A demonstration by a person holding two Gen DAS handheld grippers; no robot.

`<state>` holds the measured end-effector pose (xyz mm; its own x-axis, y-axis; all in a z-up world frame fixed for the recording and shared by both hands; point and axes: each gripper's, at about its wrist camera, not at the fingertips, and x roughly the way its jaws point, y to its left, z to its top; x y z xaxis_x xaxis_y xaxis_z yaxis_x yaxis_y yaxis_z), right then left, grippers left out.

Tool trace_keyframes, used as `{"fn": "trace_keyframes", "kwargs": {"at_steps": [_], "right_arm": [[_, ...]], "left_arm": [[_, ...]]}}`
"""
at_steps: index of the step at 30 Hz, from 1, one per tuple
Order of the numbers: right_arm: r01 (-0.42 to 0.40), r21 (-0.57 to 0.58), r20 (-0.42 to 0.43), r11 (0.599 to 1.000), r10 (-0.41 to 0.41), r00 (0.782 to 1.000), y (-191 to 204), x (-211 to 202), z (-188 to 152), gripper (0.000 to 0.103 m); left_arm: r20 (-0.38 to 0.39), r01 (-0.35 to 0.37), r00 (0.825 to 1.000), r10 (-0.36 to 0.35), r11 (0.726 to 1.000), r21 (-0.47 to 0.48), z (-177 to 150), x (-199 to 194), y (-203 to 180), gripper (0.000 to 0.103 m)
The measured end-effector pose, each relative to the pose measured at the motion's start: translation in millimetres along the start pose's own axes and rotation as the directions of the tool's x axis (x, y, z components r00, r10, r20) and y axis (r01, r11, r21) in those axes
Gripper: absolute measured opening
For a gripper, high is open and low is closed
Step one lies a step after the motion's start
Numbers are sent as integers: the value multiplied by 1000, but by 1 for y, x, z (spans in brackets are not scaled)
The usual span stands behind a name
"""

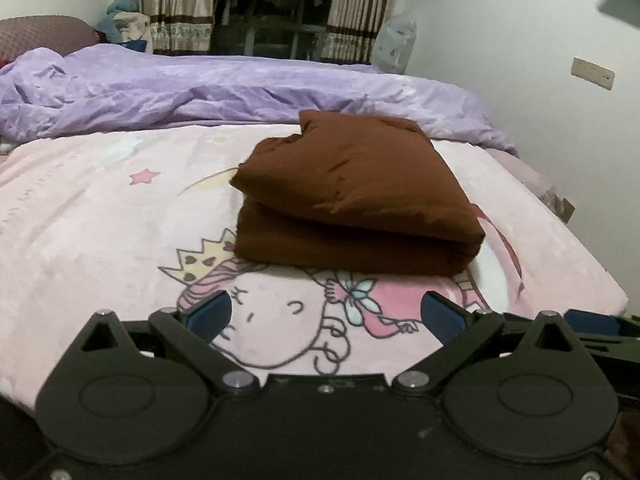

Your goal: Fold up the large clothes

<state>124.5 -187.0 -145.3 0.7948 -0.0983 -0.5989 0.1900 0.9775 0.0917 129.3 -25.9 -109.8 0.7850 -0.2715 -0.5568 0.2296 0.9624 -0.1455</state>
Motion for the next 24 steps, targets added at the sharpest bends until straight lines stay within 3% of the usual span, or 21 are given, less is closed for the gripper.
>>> {"fn": "trace_keyframes", "kwargs": {"at_steps": [4, 6, 9, 16, 24], "right_arm": [[21, -32, -3, 999, -21, 1000, 8, 5, -1, 96], [12, -35, -2, 999, -12, 1000, 9, 4, -3, 96], [8, -28, -4, 1000, -8, 1000, 8, 5, -5, 96], [10, -30, 4, 999, -9, 1000, 8, 1, -5, 96], [9, -27, 18, 1000, -9, 1000, 7, -3, -5, 96]], "left_arm": [[-29, -75, 997, 77, 996, 41, 0, 7, -8, 103], [-19, -152, 988, 155, 983, 101, -2, 7, -14, 103], [-1, -204, 979, 206, 968, 150, -5, 7, -19, 103], [11, -136, 991, 136, 985, 107, -3, -1, -15, 103], [40, -150, 988, 147, 985, 89, -2, -7, -13, 103]]}}
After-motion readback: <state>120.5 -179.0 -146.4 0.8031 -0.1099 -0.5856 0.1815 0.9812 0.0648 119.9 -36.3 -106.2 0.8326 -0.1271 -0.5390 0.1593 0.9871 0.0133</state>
